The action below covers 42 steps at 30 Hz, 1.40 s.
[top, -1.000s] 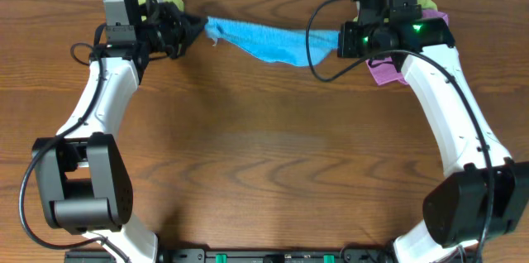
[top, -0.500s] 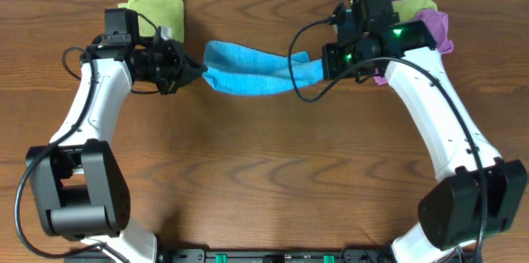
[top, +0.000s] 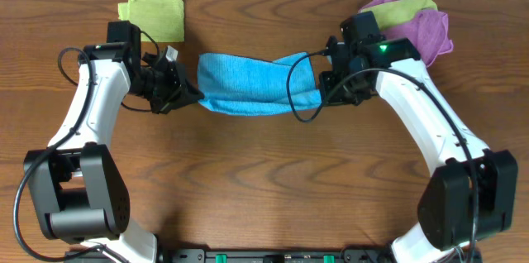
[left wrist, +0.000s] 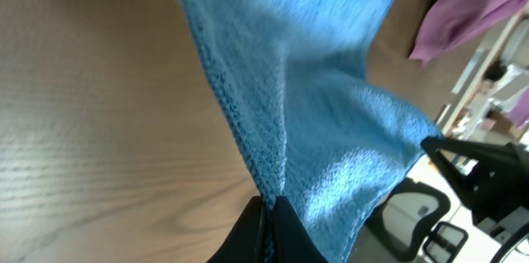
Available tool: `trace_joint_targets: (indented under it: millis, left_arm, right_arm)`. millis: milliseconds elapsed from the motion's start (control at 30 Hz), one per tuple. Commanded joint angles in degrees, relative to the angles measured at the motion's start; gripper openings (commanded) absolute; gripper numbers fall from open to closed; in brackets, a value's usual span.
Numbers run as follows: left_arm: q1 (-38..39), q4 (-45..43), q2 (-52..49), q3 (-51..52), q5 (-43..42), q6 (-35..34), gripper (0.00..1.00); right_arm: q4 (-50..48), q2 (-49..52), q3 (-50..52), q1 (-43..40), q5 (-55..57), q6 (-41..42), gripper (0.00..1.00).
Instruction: Fold the cloth
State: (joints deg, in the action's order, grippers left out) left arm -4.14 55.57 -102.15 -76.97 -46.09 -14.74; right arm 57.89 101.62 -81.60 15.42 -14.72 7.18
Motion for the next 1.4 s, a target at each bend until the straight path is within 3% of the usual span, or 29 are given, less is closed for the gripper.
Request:
trace_joint_targets:
  millis: [0, 533, 933, 1133, 1367]
  left_arm:
    - [-0.4, 1.9, 1.3, 0.9, 1.8, 5.0, 0.06]
    - [-0.5, 0.0, 2.4, 14.4, 1.8, 6.0, 0.06]
    - [-0.5, -0.3, 6.1, 22.4, 3.0, 6.1, 0.06]
    - [-0.5, -1.9, 10.3, 23.9, 3.0, 1.8, 0.06]
    - [-0.4, -10.8, 14.7, 23.9, 3.6, -10.4, 0.06]
  right_arm:
    - [0.2, -0.9, 1.6, 1.0, -1.4, -1.1, 0.02]
    - [-0.7, -1.1, 8.7, 3.1, -1.4, -0.3, 0.02]
    - [-4.2, -9.4, 21.3, 5.3, -1.4, 3.1, 0.02]
    - [-11.0, -9.9, 22.2, 5.3, -1.3, 3.6, 0.01]
    - [-22.5, -9.5, 22.1, 5.3, 1.6, 3.8, 0.01]
